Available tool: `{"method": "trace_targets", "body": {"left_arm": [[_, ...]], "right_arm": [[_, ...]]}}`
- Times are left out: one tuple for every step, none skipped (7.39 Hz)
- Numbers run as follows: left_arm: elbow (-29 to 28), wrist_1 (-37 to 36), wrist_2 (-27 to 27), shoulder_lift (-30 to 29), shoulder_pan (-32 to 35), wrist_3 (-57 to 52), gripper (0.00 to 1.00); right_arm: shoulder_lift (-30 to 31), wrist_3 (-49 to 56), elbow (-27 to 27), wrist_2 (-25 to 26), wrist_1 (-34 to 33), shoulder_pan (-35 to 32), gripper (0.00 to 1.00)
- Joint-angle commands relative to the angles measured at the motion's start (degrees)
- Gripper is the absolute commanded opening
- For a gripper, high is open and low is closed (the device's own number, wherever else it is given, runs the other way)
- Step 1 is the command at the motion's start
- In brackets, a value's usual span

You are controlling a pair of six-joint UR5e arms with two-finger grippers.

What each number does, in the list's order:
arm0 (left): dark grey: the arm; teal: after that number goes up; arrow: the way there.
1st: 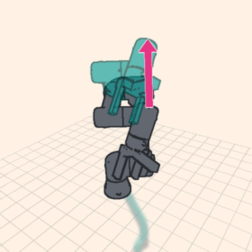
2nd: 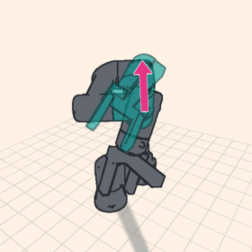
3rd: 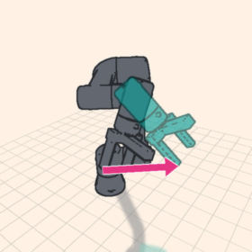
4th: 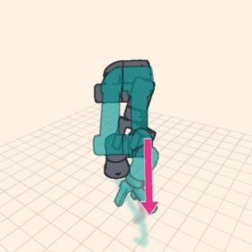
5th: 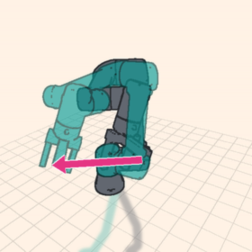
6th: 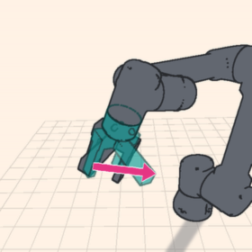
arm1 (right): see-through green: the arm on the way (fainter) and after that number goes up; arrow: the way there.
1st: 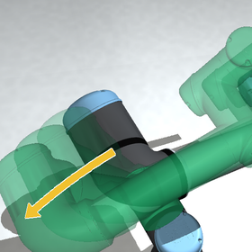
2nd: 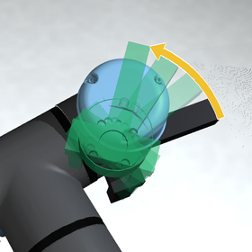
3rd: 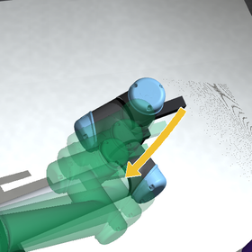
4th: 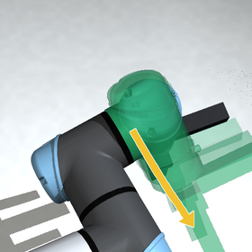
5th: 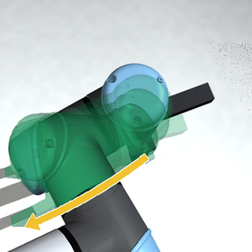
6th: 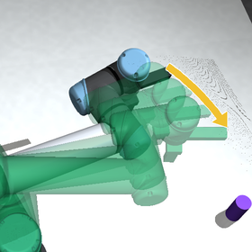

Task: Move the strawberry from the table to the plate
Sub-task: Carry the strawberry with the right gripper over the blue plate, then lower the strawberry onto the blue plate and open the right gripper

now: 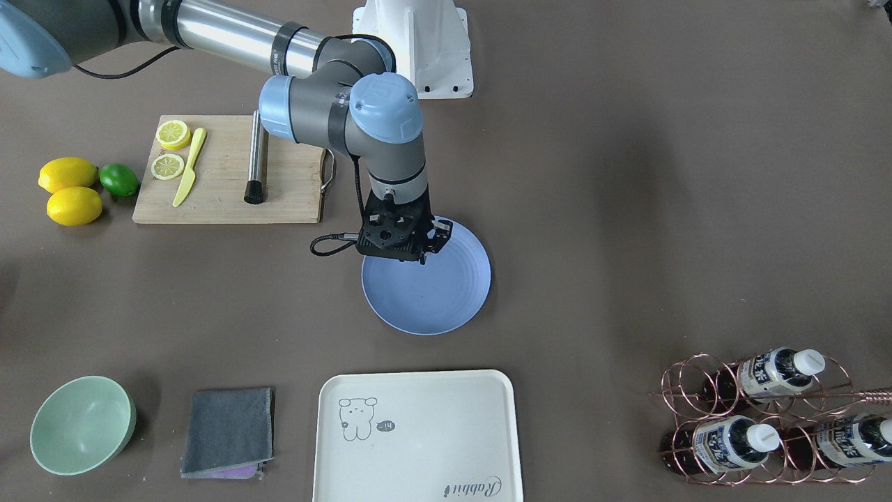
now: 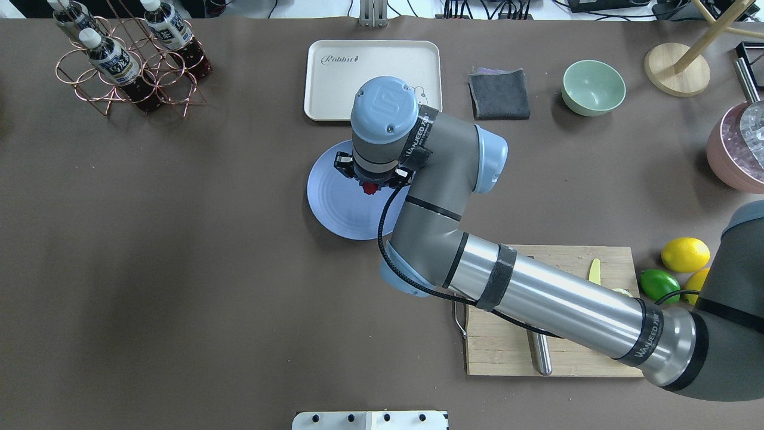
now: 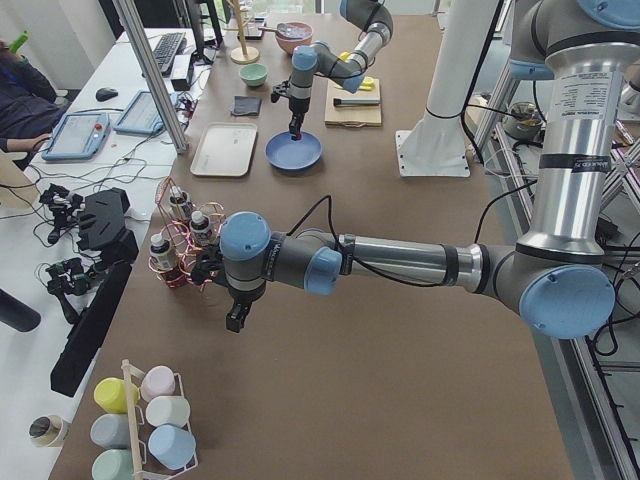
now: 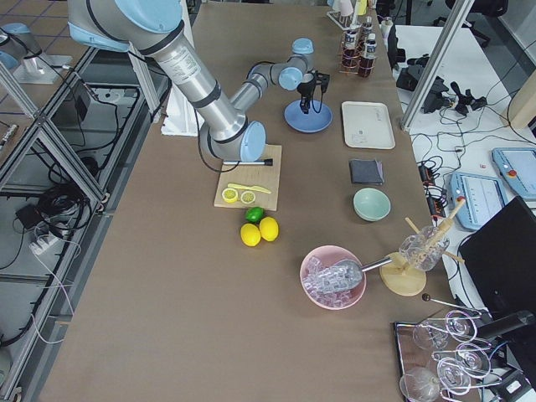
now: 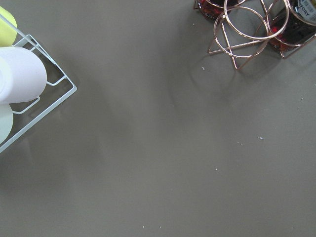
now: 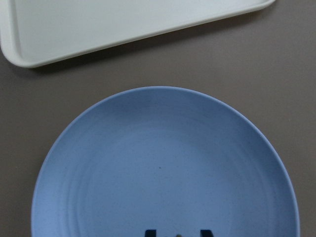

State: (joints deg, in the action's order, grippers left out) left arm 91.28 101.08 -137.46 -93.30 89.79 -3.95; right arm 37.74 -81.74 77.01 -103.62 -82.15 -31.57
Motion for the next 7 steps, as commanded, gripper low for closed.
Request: {"method": "trace_targets", "body": {"left_arm": [[0.1, 0.0, 0.0, 0.1, 0.1, 0.0, 0.98], [0.1, 0.1, 0.0, 0.2, 0.2, -0.1, 0.98], [0.3, 0.1, 0.0, 0.4, 0.1, -0.1, 0.98], [0.3, 0.2, 0.0, 0.4, 0.1, -0.1, 0.98], [0.4, 0.2, 0.0, 0.4, 0.1, -0.1, 0.98], [0.3, 0.2, 0.0, 0.4, 0.1, -0.1, 0.98], [0.3, 0.2, 0.0, 0.4, 0.1, 0.0, 0.98]], "right_arm": [[-0.7, -0.8, -2.1, 2.9, 0.2, 1.2, 0.0], [-0.7, -0.8, -2.7, 2.9, 1.2, 1.2, 0.0], [-0.8, -0.6, -4.1, 3.0, 3.4, 1.2, 0.0], [-0.8, -0.5, -5.0, 3.0, 4.4, 1.2, 0.0], [-0.9, -0.5, -5.7, 3.2, 4.4, 1.2, 0.0], [-0.9, -0.5, -6.7, 3.2, 5.8, 1.2, 0.0], [-0.8, -0.5, -7.2, 3.3, 6.4, 1.2, 0.0]]}}
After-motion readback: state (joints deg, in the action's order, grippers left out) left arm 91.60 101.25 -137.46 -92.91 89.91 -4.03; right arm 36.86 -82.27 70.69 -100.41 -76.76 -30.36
